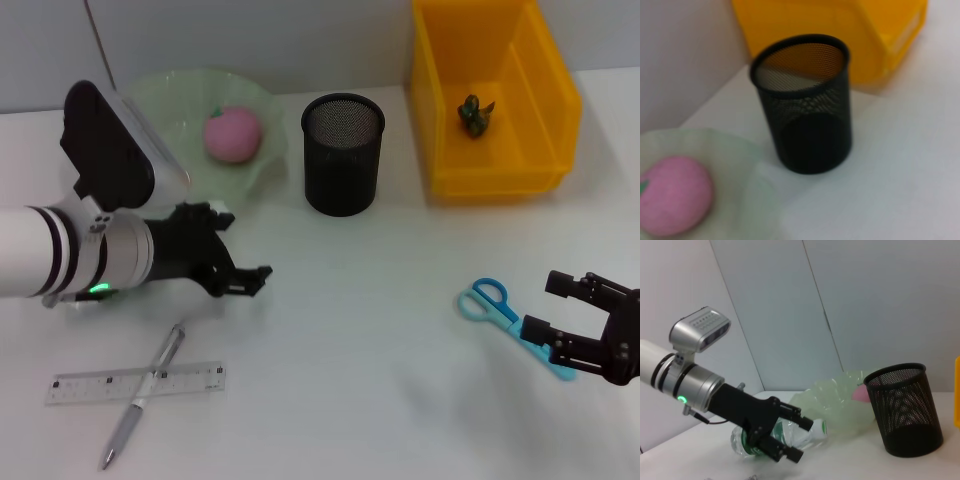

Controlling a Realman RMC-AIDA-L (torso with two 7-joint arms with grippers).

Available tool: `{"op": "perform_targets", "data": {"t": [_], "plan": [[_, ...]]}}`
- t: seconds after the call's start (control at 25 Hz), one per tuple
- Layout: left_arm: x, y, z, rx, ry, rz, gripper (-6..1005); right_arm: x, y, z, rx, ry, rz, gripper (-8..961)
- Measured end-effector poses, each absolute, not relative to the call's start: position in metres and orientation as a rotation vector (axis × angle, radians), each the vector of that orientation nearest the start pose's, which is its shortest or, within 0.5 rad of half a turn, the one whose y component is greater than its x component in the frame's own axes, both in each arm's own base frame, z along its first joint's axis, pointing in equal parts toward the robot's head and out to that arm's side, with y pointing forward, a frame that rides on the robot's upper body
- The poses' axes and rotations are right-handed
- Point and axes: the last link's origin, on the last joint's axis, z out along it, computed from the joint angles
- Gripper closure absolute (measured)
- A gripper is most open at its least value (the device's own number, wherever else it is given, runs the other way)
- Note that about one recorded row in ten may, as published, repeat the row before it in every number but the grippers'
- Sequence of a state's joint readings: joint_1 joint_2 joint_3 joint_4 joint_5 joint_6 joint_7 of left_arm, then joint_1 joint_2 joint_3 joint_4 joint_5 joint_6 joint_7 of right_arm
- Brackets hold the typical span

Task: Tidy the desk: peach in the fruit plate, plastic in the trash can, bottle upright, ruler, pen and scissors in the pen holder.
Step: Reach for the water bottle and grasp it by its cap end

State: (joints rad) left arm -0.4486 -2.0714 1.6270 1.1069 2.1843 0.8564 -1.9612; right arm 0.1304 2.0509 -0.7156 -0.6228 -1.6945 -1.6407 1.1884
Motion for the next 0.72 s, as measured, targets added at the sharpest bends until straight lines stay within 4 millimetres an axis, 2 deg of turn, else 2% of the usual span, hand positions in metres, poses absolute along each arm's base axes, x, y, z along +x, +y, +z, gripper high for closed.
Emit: {"op": "perform_targets", "data": {"t": [0.28,0.36,0.48,0.52,0.72], "plan": [[-0.208,0.355,-0.060,-2.658,-0.332,0.064,176,0.348,0.221,0.031,-2.381,0.780,0.871,109],[-0.203,0.351,-0.050,-2.624,-0.299,0.026,177,0.348,0.221,0.031,-2.381,0.780,0.871,109],[-0.201,0.349,-0.045,-2.610,-0.292,0.012,179,0.348,0.221,0.032,-2.381,0.780,0.870,109],[-0.207,0.351,-0.034,-2.558,-0.310,0.021,179,0.348,0.221,0.032,-2.381,0.780,0.871,109],[-0.223,0.355,-0.021,-2.484,-0.368,0.090,181,0.348,0.221,0.032,-2.381,0.781,0.871,109]]}}
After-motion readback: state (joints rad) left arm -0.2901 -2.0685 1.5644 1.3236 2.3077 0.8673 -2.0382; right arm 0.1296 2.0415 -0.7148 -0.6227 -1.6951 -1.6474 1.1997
